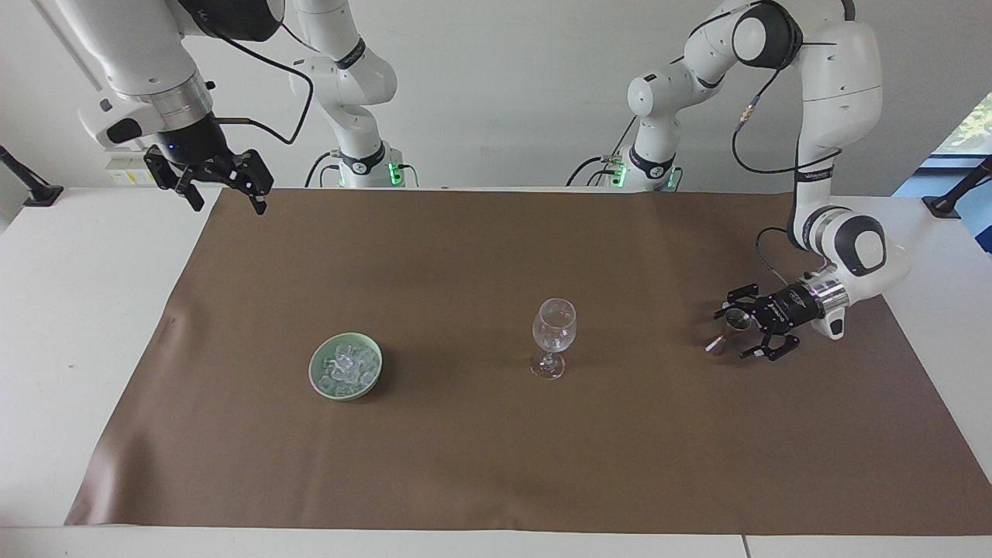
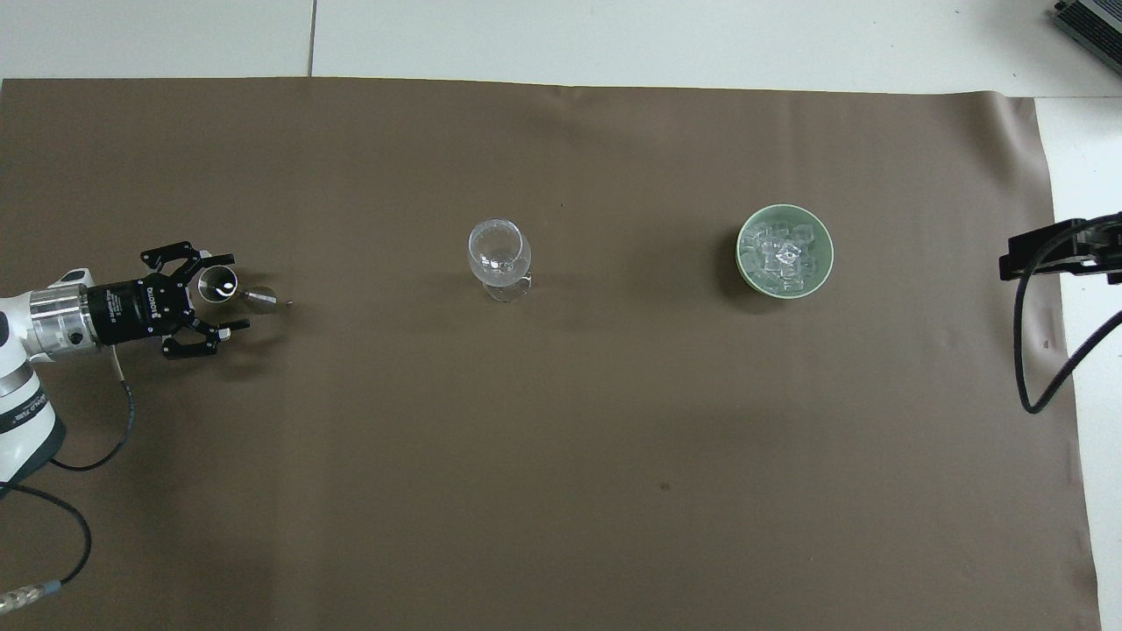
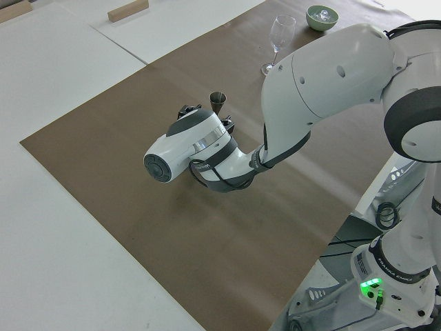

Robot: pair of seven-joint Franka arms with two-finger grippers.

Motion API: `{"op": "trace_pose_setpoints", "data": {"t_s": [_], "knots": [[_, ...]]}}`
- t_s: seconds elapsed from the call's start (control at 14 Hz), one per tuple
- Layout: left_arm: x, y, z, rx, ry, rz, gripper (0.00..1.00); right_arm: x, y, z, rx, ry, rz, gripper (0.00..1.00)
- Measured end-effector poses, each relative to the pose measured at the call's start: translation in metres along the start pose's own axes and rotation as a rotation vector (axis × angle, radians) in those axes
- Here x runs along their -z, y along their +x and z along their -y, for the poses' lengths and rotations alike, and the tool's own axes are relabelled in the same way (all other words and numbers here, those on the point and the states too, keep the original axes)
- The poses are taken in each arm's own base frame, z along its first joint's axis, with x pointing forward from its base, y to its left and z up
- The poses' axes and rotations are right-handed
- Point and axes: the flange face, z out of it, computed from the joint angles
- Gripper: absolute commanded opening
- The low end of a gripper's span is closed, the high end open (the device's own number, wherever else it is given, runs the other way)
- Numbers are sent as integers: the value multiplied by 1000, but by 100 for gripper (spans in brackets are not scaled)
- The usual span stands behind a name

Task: Pour wine and add ice with both arms
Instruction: 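Close the left gripper on the silver cup and lift it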

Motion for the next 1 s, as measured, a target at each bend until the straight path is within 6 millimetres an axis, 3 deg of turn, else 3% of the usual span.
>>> {"op": "trace_pose_setpoints", "data": {"t_s": [0.57, 0.86, 1.0], "knots": [[-3, 2, 3, 13, -5, 10, 98, 0, 0, 0, 0, 0, 0, 100], [-3, 1, 2, 16, -16, 21, 85, 0, 0, 0, 0, 0, 0, 100], [-3, 1, 2, 17, -17, 22, 69, 0, 0, 0, 0, 0, 0, 100]]}}
